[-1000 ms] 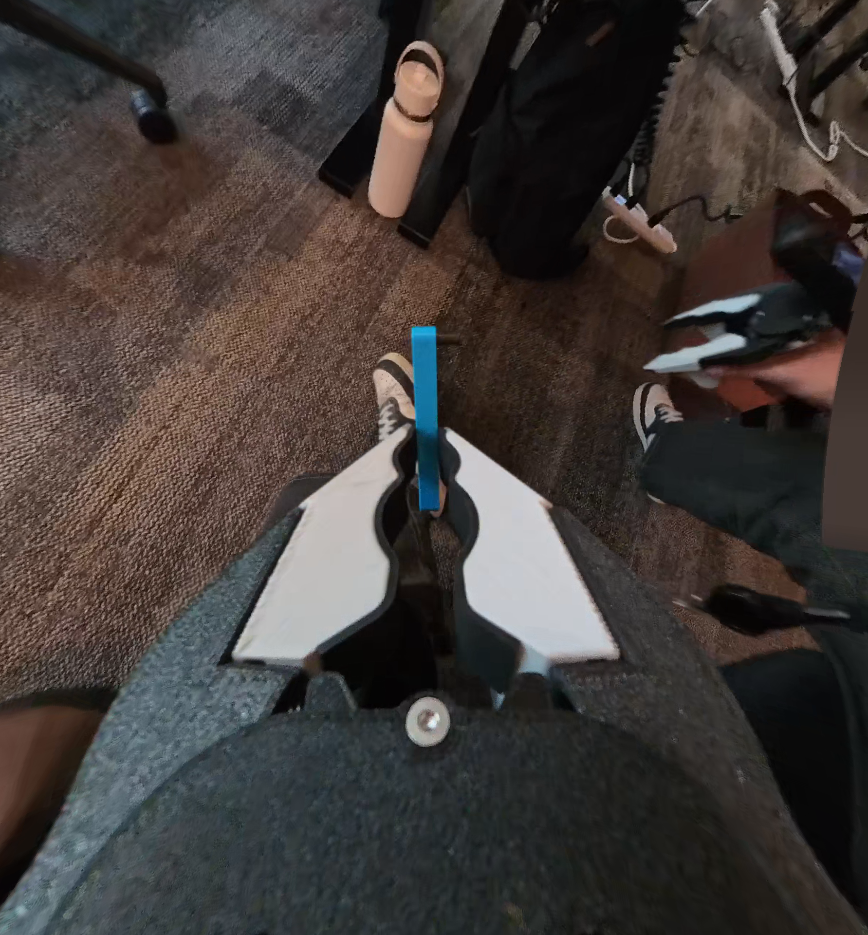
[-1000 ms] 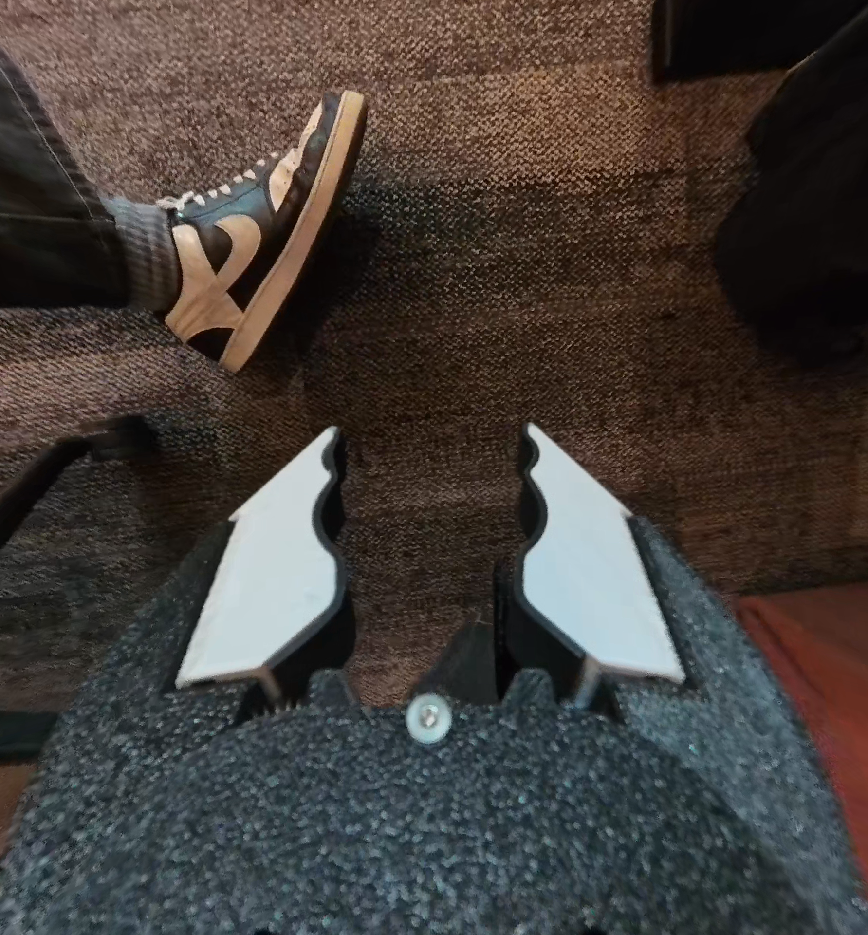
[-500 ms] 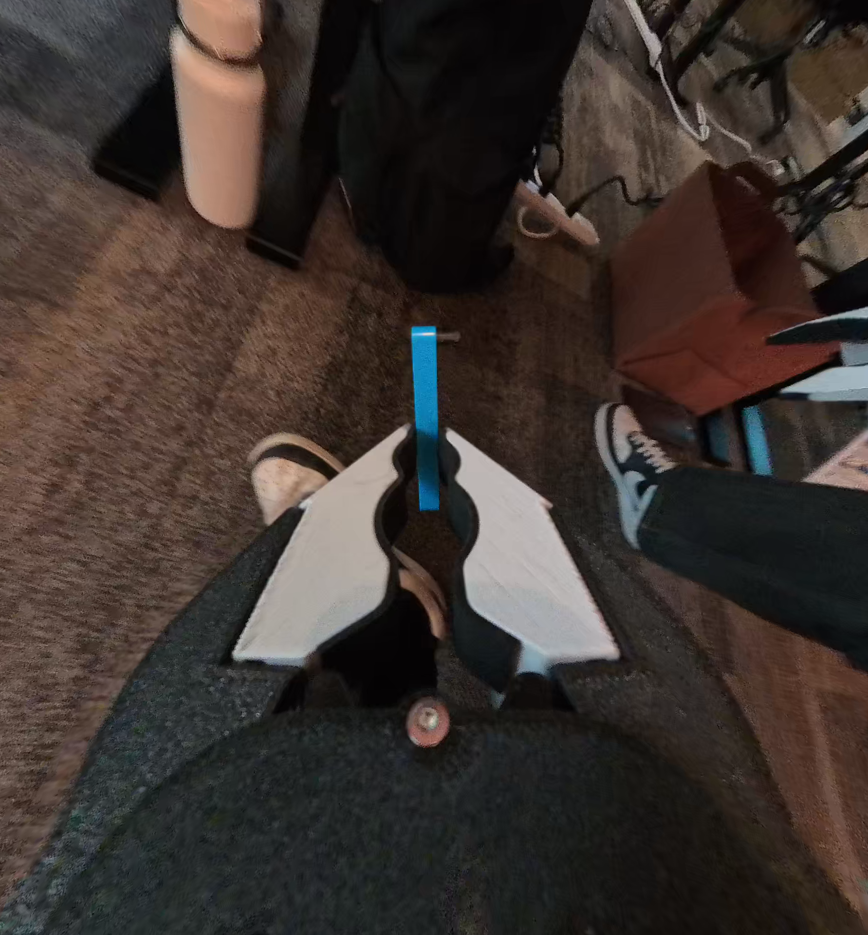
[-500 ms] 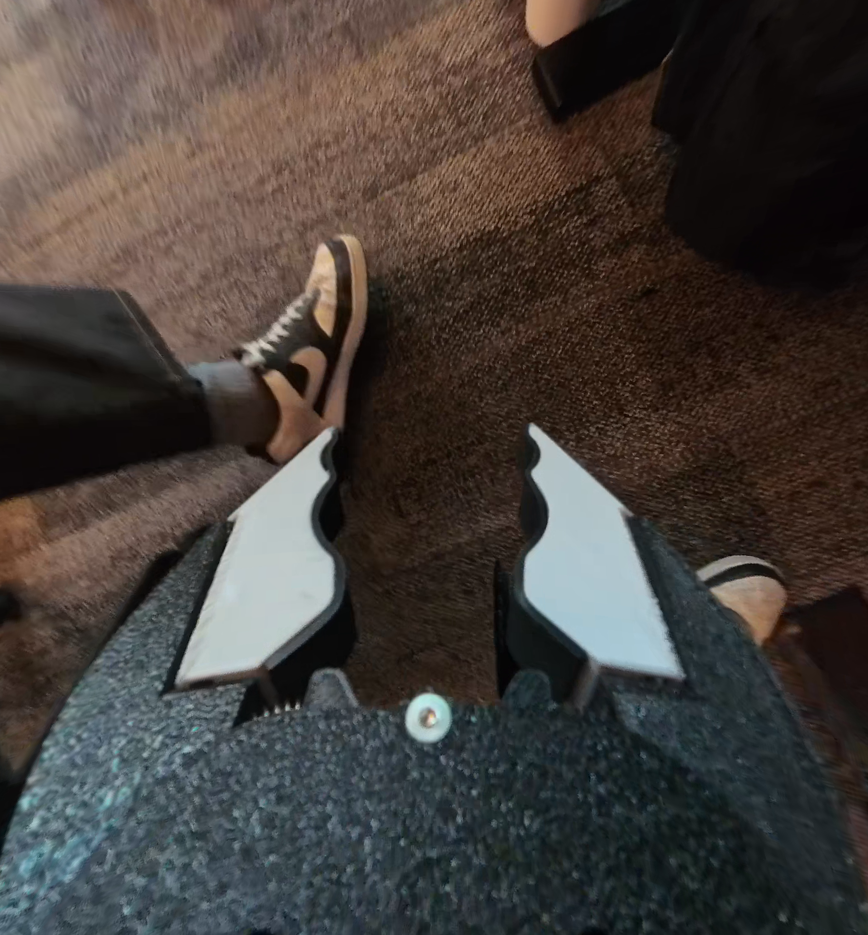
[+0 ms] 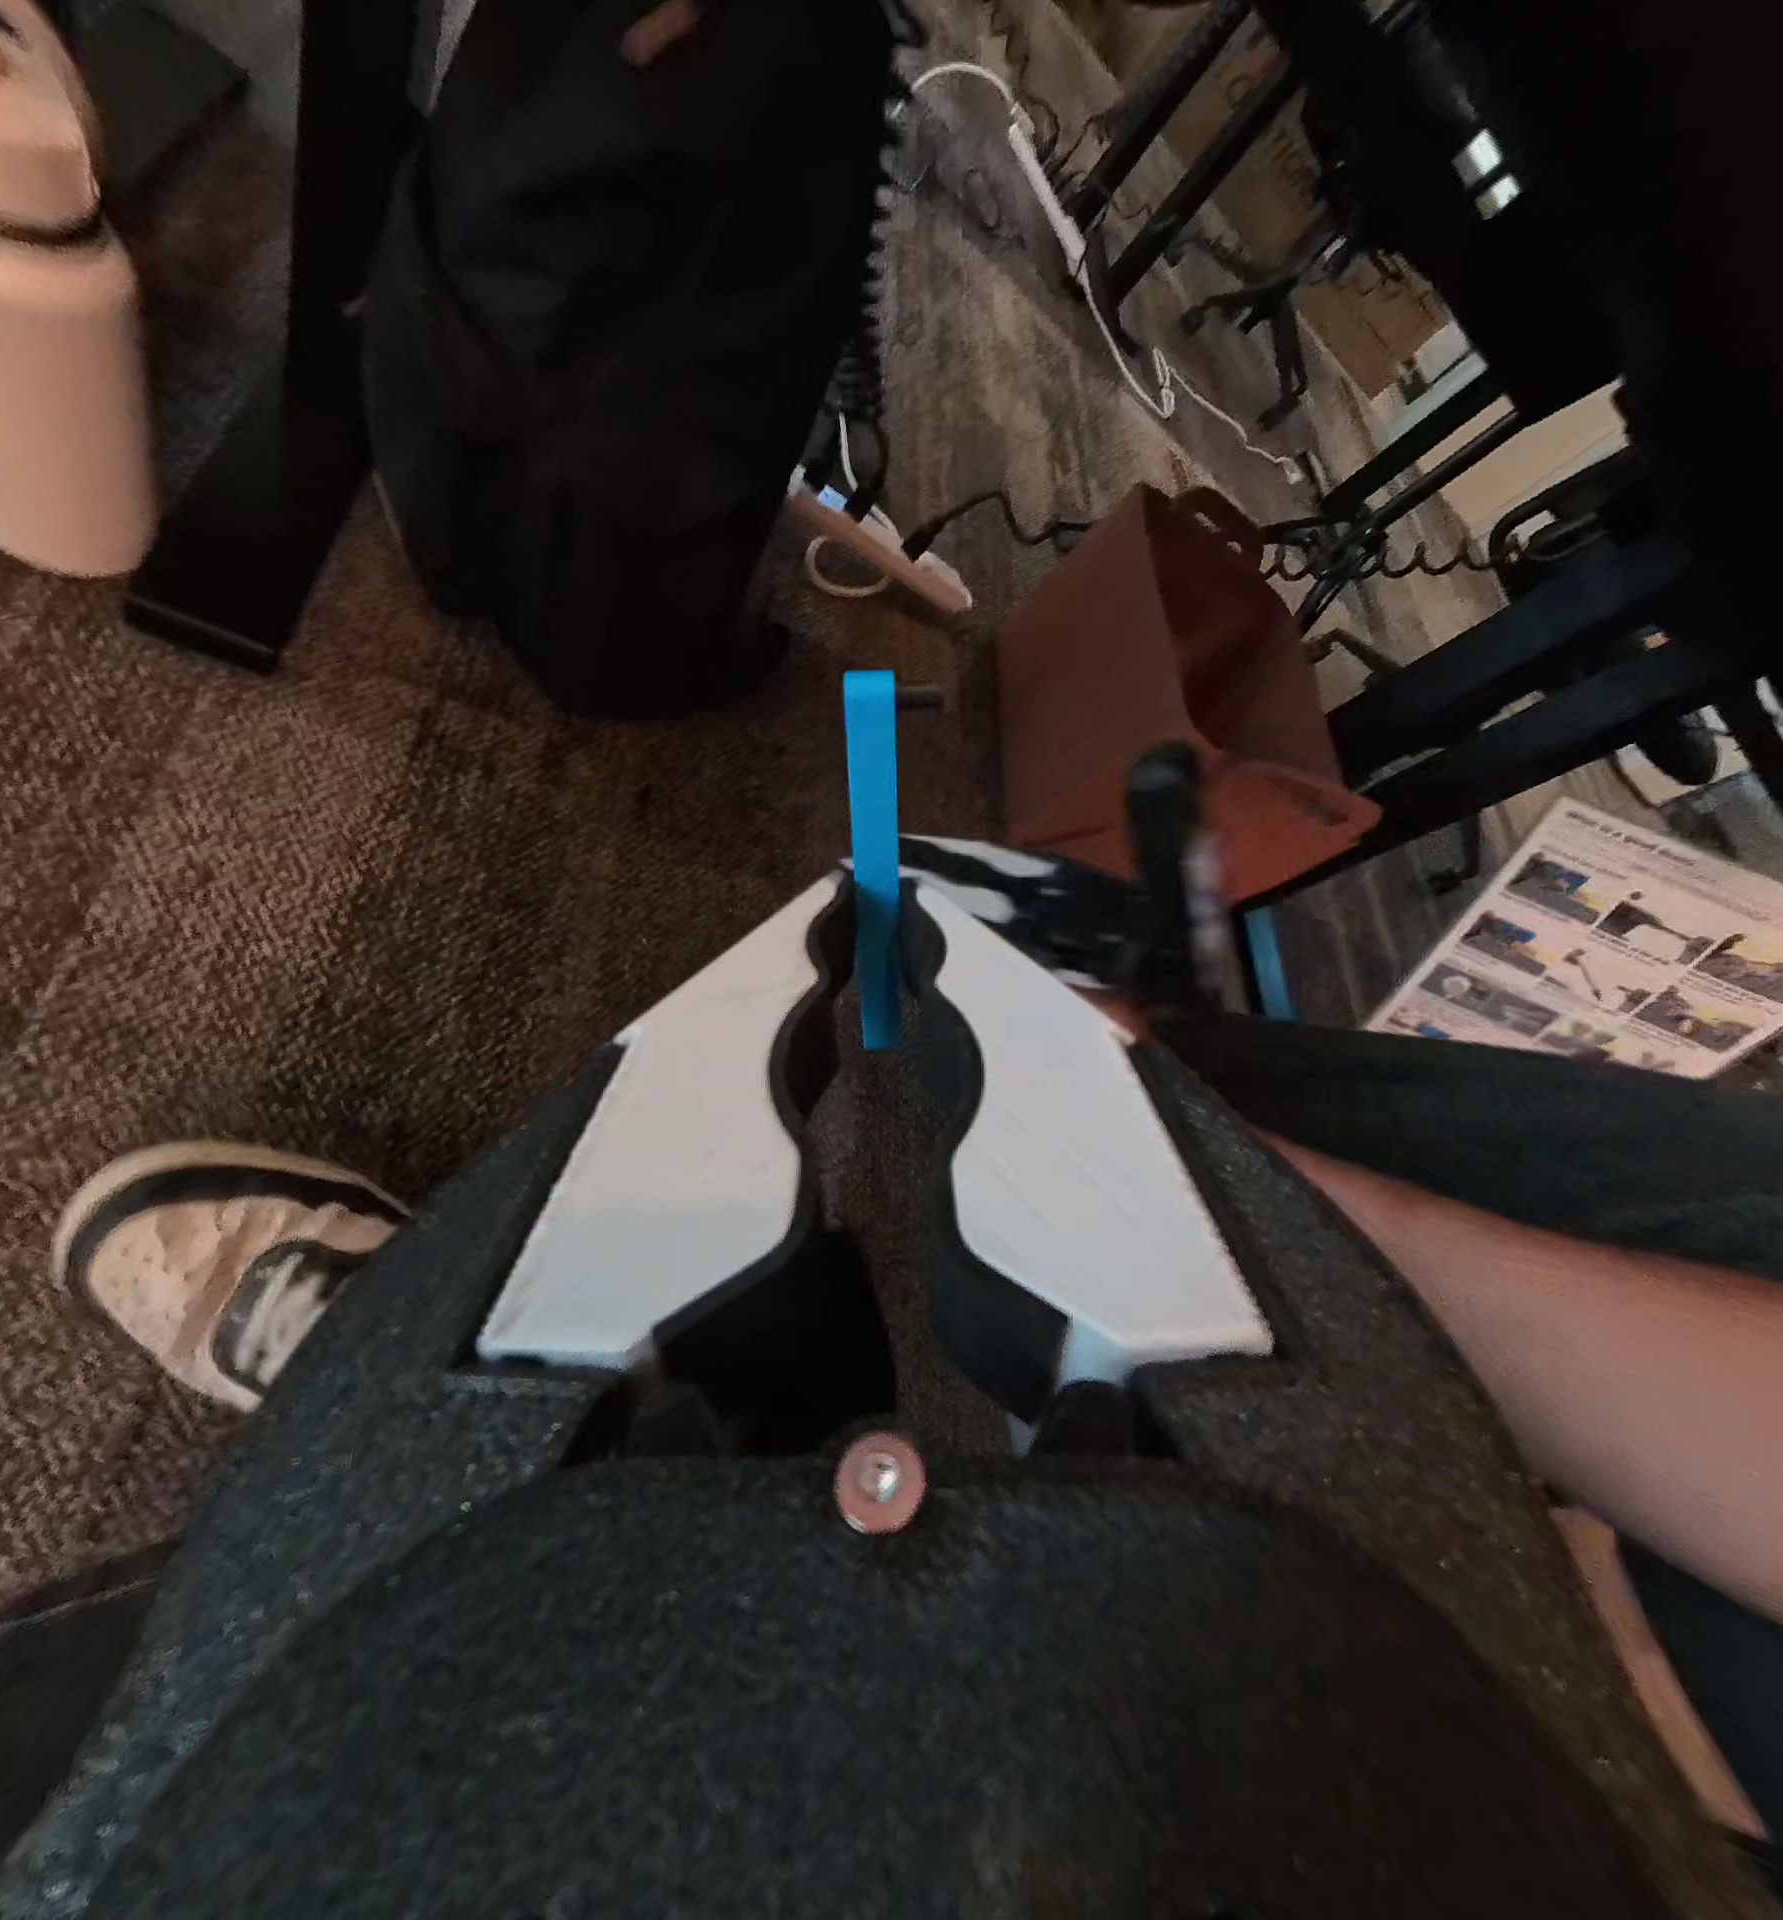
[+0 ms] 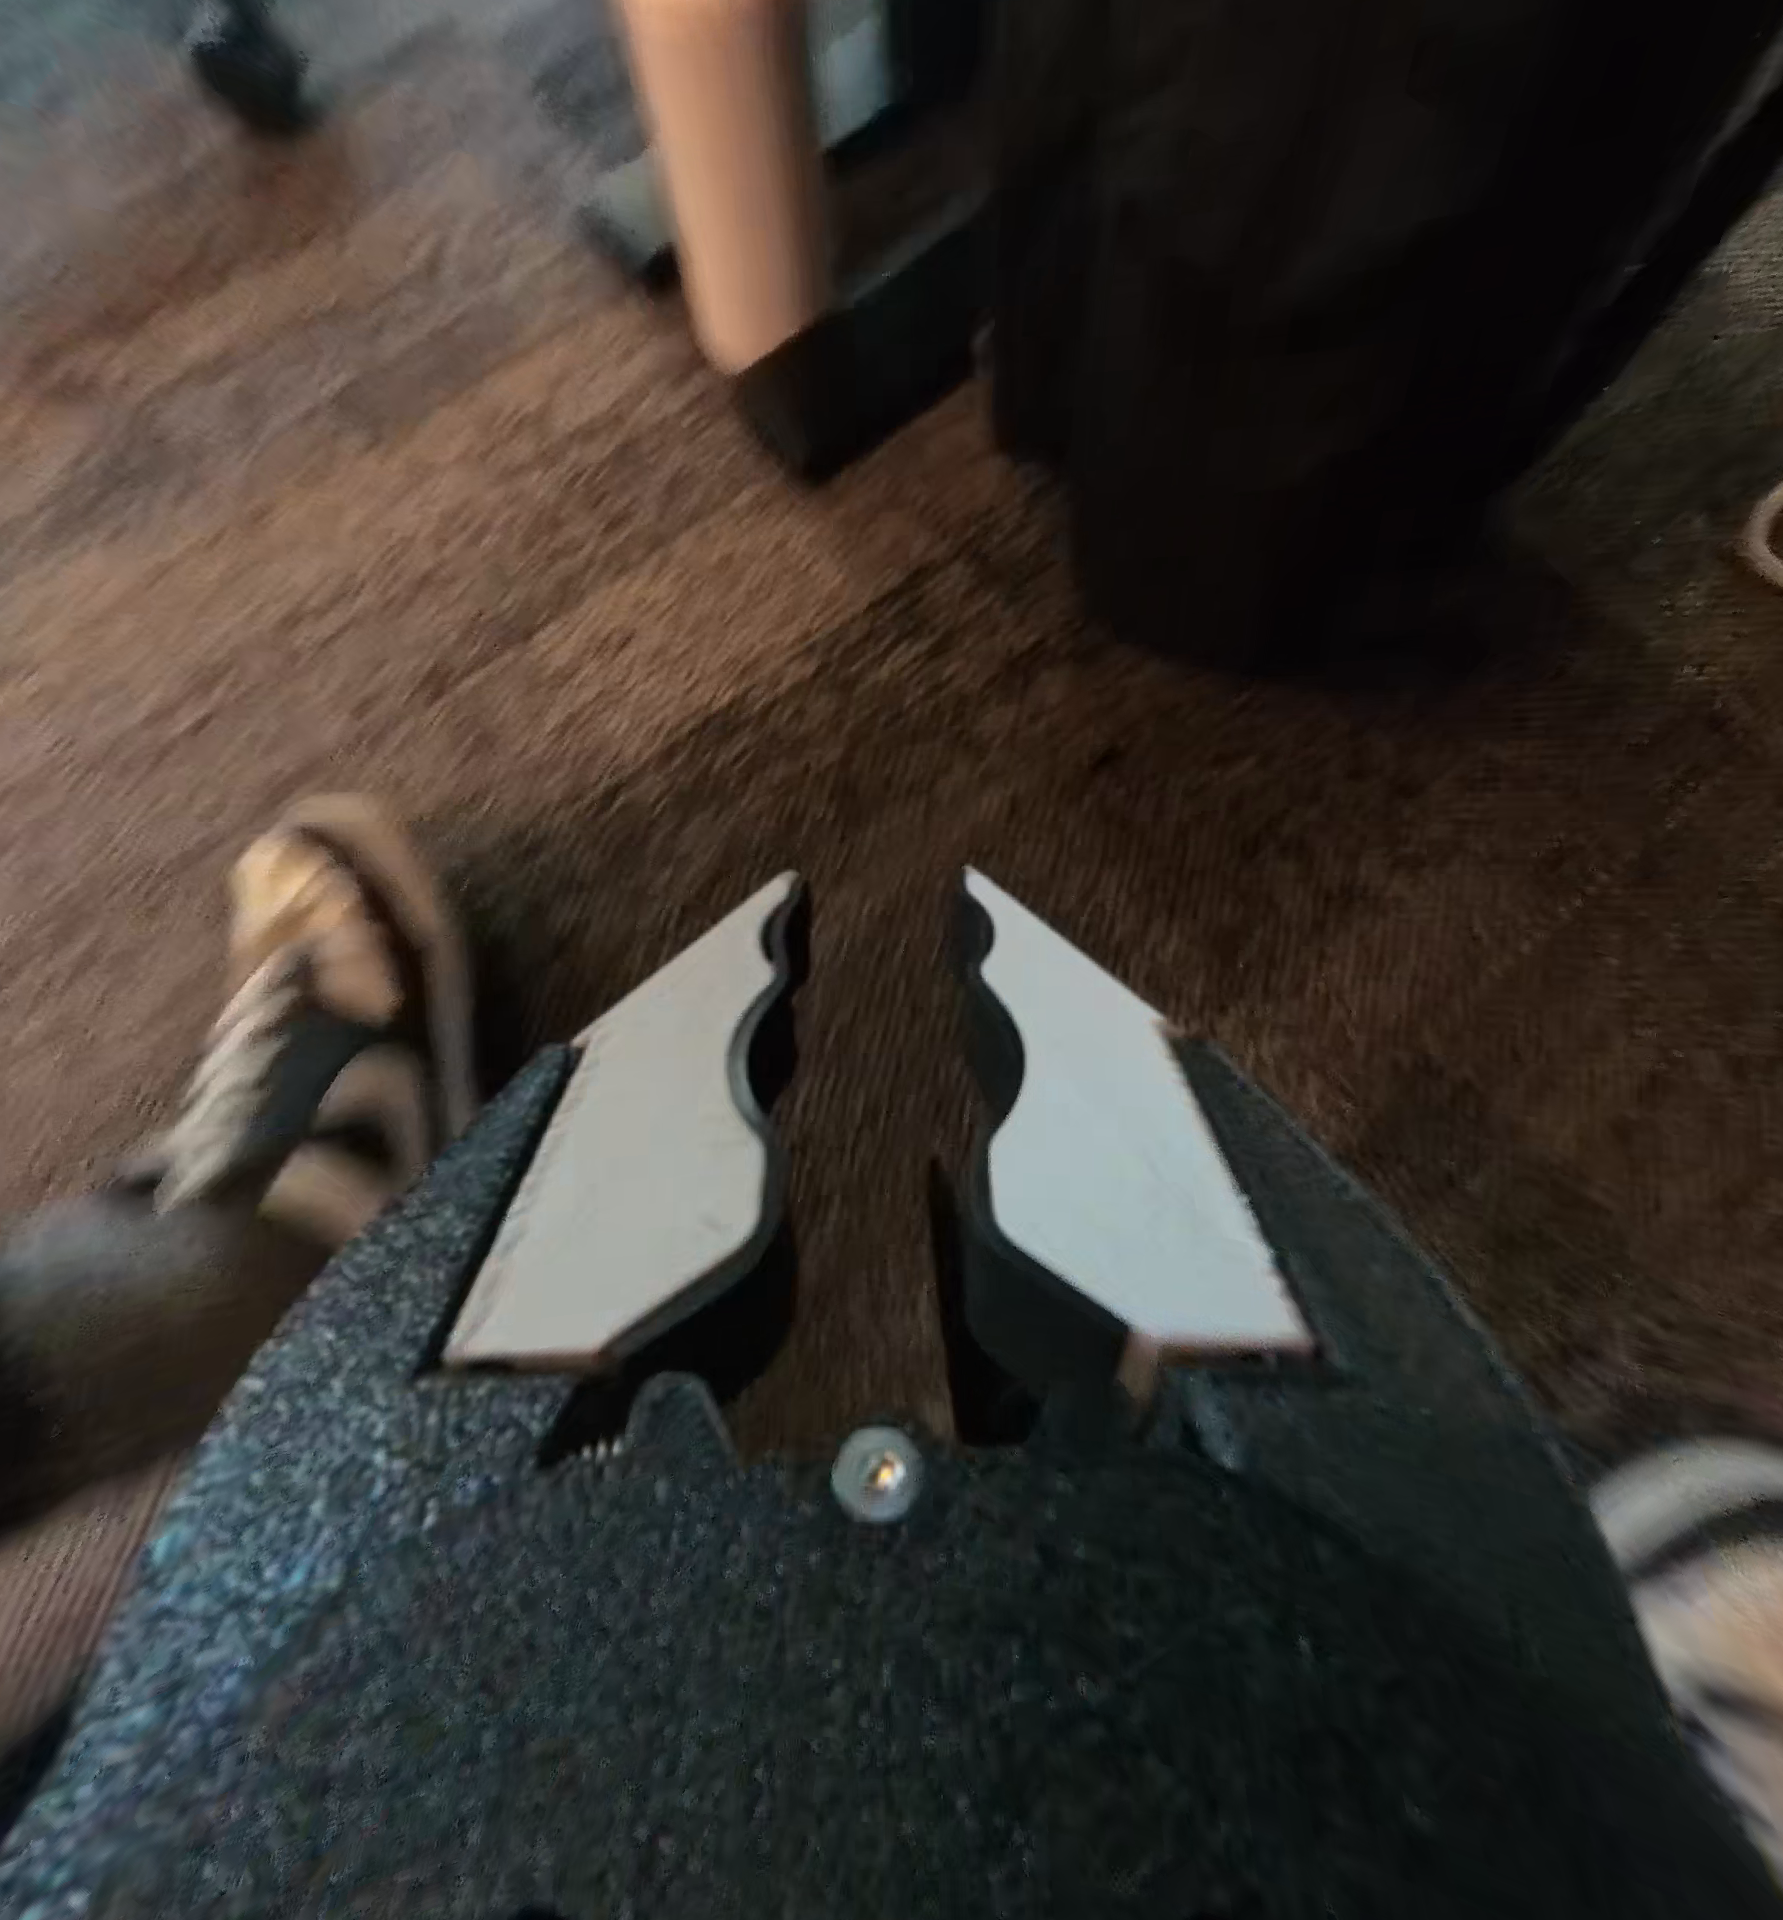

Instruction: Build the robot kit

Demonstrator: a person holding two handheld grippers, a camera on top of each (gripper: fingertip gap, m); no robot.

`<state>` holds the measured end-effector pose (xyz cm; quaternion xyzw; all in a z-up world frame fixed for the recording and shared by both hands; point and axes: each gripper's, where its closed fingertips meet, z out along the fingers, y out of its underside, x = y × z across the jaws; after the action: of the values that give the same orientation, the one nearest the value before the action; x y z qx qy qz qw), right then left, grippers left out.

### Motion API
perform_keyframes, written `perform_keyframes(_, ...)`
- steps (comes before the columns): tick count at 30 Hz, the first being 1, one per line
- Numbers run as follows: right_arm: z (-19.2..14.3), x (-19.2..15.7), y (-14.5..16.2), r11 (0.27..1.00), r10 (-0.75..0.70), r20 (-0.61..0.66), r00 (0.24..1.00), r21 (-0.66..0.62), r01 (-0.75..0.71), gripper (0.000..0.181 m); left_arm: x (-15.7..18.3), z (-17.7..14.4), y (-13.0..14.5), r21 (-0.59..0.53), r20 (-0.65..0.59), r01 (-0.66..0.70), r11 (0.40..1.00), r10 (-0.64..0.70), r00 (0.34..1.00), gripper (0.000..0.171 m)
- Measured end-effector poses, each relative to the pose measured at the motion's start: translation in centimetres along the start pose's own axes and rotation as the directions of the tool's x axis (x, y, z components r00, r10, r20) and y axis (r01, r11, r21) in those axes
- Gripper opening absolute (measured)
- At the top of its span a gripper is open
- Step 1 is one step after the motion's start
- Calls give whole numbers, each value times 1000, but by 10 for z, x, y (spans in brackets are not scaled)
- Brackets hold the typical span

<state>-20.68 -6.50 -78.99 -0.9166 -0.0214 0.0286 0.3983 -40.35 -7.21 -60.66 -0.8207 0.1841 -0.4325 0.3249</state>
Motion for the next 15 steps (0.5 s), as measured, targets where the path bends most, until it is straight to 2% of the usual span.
perform_keyframes(1,37,14,6,995,82,-35,996,57,-80,23,3,-1,-3,9,5,-33,999,32,999,7)
perform_keyframes(3,112,40,29,961,269,-80,960,92,-261,25,-2,-2,-1,-9,43,-121,993,122,992,6)
perform_keyframes(5,180,58,55,953,300,-153,942,100,-287,24,-14,-1,7,-56,87,-189,980,194,977,7)
perform_keyframes(7,233,71,74,948,318,-196,928,81,-308,25,-28,3,12,-90,120,-202,975,212,970,7)
perform_keyframes(11,281,109,74,932,359,-294,886,171,-321,24,-47,22,15,-143,123,-158,977,176,977,7)
perform_keyframes(14,303,122,95,939,344,-337,877,114,-324,24,-52,32,13,-176,105,-185,967,205,973,7)
perform_keyframes(15,305,122,91,944,330,-333,883,118,-309,24,-52,35,10,-175,97,-190,966,209,973,7)
